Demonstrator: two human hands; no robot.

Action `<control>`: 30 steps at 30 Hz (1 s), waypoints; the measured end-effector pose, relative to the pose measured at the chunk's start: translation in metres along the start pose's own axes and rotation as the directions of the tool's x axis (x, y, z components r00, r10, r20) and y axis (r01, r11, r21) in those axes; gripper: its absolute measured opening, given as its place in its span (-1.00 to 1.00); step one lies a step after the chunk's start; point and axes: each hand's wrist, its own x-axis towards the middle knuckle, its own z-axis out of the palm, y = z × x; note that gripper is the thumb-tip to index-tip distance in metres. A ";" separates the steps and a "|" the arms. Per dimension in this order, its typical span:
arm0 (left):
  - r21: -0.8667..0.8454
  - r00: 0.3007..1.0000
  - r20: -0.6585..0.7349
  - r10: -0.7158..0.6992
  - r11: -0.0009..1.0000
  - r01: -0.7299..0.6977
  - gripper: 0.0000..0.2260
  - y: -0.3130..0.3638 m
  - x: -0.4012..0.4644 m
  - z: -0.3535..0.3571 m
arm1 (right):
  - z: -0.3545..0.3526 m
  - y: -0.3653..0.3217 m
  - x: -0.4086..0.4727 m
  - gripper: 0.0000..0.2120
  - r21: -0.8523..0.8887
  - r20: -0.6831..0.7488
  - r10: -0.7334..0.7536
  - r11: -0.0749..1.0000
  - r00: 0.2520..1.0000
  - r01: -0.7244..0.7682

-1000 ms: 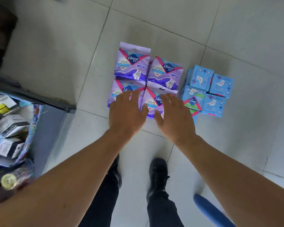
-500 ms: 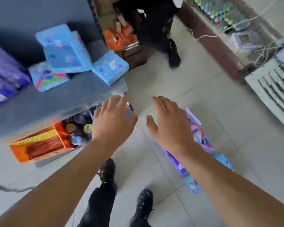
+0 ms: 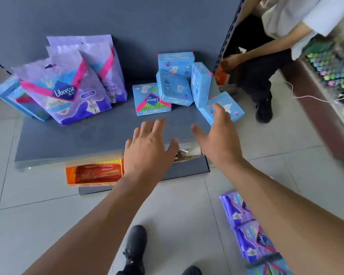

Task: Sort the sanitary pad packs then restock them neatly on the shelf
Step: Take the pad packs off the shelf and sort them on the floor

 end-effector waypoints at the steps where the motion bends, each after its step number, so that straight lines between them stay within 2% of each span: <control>1: -0.015 1.000 0.015 0.002 1.000 -0.002 -0.53 0.000 0.011 0.003 | 0.006 0.002 0.013 -0.33 0.027 -0.014 0.058 0.998 0.998 -0.057; 6: -0.061 0.993 0.100 0.059 0.997 -0.053 -0.54 0.006 0.064 0.021 | 0.036 0.010 0.075 -0.28 0.133 -0.078 0.226 0.968 0.971 -0.215; 8: -0.041 0.988 0.112 0.107 0.994 -0.103 -0.53 0.003 0.079 0.025 | 0.050 0.006 0.096 -0.27 0.189 -0.095 0.245 0.956 0.965 -0.224; 10: -0.029 0.984 0.113 0.135 0.991 -0.132 -0.53 -0.003 0.092 0.026 | 0.066 0.002 0.112 -0.39 0.219 -0.134 0.255 0.950 0.958 -0.222; 13: -0.060 0.984 0.104 0.142 0.989 -0.136 -0.55 -0.008 0.108 0.030 | 0.078 0.005 0.120 -0.68 0.152 -0.193 0.261 0.960 0.946 -0.234; 15: -0.193 0.988 0.072 0.134 0.974 -0.118 -0.60 -0.007 0.117 0.034 | 0.075 0.007 0.115 -0.75 0.137 -0.296 0.195 0.978 0.935 -0.160; 17: -0.451 0.992 0.083 0.093 0.891 -0.046 -0.63 -0.003 0.120 0.039 | 0.069 0.008 0.098 -0.71 0.121 -0.374 0.077 0.992 0.924 -0.033; 18: -0.593 0.987 0.134 0.093 0.805 0.004 -0.58 0.002 0.118 0.038 | 0.065 0.007 0.085 -0.69 0.112 -0.385 0.020 0.993 0.922 0.026; 20: -0.817 0.957 0.239 0.162 0.567 0.109 -0.42 0.011 0.110 0.036 | 0.057 0.003 0.057 -0.66 0.069 -0.393 -0.087 0.990 0.916 0.124; 21: -0.876 0.947 0.250 0.201 0.463 0.133 -0.38 0.015 0.105 0.037 | 0.055 0.001 0.043 -0.64 0.028 -0.392 -0.133 0.987 0.910 0.156; 22: -0.907 0.946 0.236 0.221 0.400 0.133 -0.40 0.020 0.099 0.037 | 0.053 -0.001 0.031 -0.61 -0.013 -0.387 -0.162 0.985 0.908 0.170; 25: -0.915 0.977 0.159 0.139 0.393 0.093 -0.61 0.032 0.081 0.035 | 0.046 0.001 -0.002 -0.55 -0.036 -0.324 -0.182 0.983 0.928 0.181; 27: -0.930 0.985 0.147 0.095 0.352 0.105 -0.62 0.035 0.071 0.035 | 0.031 0.009 -0.023 -0.58 0.087 -0.287 -0.212 0.965 0.934 0.246; 28: -0.936 0.983 0.163 0.087 0.328 0.127 -0.59 0.038 0.066 0.035 | 0.022 0.018 -0.032 -0.60 0.162 -0.301 -0.193 0.955 0.934 0.250; 30: -0.926 0.965 0.247 0.092 0.316 0.207 -0.61 0.048 0.056 0.037 | -0.002 0.044 -0.044 -0.58 0.279 -0.345 -0.042 0.949 0.938 0.145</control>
